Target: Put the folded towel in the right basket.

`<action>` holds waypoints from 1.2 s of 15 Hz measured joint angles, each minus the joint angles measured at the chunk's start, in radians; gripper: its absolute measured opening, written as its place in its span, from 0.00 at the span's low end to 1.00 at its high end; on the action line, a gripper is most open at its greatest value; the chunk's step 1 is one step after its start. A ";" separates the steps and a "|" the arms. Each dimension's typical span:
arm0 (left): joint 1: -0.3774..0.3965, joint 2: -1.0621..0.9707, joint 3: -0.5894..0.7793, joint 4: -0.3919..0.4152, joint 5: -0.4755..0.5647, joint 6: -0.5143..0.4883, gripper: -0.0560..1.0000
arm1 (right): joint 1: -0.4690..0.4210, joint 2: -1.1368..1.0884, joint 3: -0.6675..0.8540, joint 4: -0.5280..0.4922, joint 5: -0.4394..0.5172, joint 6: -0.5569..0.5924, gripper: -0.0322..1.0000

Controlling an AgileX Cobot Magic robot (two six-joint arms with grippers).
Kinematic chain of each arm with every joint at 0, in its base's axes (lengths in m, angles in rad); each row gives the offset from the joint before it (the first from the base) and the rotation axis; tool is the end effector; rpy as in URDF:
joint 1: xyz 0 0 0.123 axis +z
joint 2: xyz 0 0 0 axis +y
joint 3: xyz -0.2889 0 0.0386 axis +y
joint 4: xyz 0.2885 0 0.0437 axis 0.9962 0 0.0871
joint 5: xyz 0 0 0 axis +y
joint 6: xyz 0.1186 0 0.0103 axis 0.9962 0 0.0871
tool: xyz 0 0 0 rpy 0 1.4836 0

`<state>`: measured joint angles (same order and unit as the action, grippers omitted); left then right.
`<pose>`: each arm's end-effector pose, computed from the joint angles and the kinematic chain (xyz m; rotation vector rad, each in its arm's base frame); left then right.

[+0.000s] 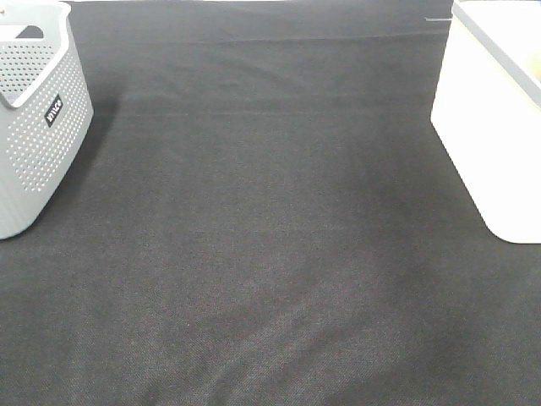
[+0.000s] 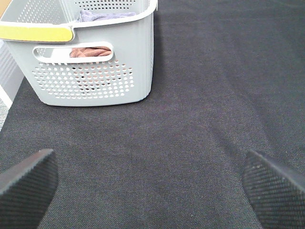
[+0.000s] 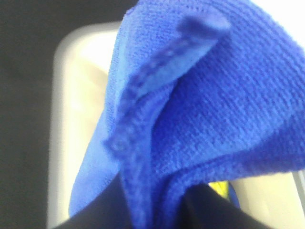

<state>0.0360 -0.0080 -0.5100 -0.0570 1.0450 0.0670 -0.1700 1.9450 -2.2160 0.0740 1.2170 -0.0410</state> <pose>0.0476 -0.0042 0.2895 0.0338 2.0090 -0.0021 0.4798 -0.0740 0.4073 0.1562 2.4209 0.0003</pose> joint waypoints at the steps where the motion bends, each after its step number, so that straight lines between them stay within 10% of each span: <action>1: 0.000 0.000 0.000 0.000 0.000 0.000 0.98 | -0.030 0.008 0.068 -0.004 0.006 -0.001 0.20; 6: 0.000 0.000 0.000 0.000 0.000 0.000 0.98 | -0.049 0.122 0.139 0.022 0.010 -0.010 0.24; 9: 0.000 0.000 0.000 0.000 0.000 0.000 0.98 | -0.049 0.157 0.145 0.030 0.008 -0.013 0.87; 18: 0.000 0.000 0.000 0.000 0.000 0.000 0.98 | 0.217 0.044 0.064 0.033 0.003 0.071 0.95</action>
<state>0.0360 -0.0080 -0.5100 -0.0570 1.0450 0.0670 0.0470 1.9890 -2.1520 0.1070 1.2200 0.0300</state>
